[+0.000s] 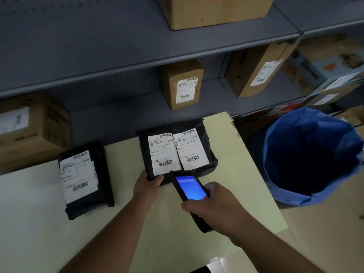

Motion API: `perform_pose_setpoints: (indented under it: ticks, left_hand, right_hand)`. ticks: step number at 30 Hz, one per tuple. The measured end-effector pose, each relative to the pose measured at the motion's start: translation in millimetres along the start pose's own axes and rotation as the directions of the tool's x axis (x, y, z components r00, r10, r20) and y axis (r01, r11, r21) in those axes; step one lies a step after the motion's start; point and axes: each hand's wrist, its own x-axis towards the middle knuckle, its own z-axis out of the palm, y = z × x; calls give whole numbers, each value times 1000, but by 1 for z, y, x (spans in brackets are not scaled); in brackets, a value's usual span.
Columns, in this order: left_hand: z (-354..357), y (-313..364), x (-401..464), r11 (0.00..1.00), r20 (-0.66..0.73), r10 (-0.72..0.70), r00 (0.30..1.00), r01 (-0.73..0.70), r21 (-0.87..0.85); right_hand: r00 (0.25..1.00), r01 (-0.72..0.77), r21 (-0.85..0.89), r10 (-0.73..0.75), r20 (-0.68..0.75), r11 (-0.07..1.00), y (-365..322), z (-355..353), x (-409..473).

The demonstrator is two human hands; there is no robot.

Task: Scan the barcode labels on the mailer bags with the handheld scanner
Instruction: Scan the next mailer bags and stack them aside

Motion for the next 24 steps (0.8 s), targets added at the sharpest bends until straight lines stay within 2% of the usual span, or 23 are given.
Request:
perform_pose_setpoints:
  ticks: [8,12,17,24]
  left_hand:
    - [8,7,1,1000,3,12,1000,-12,-5]
    - [-2,3,-3,997,-23,51,998,-50,63]
    - [-32,-3,-8,997,-68,49,996,-45,59]
    - [-93,-15,-10,984,-155,157,975,-141,108]
  right_hand:
    - [1000,-5,0,5,-31,1000,3,-9,4]
    - [1000,2,-27,-3,-24,1000,-1,0,6]
    - [999,13,-45,-12,31,999,-10,24,3]
    - [997,33,-108,-25,70,994,-28,65,-3]
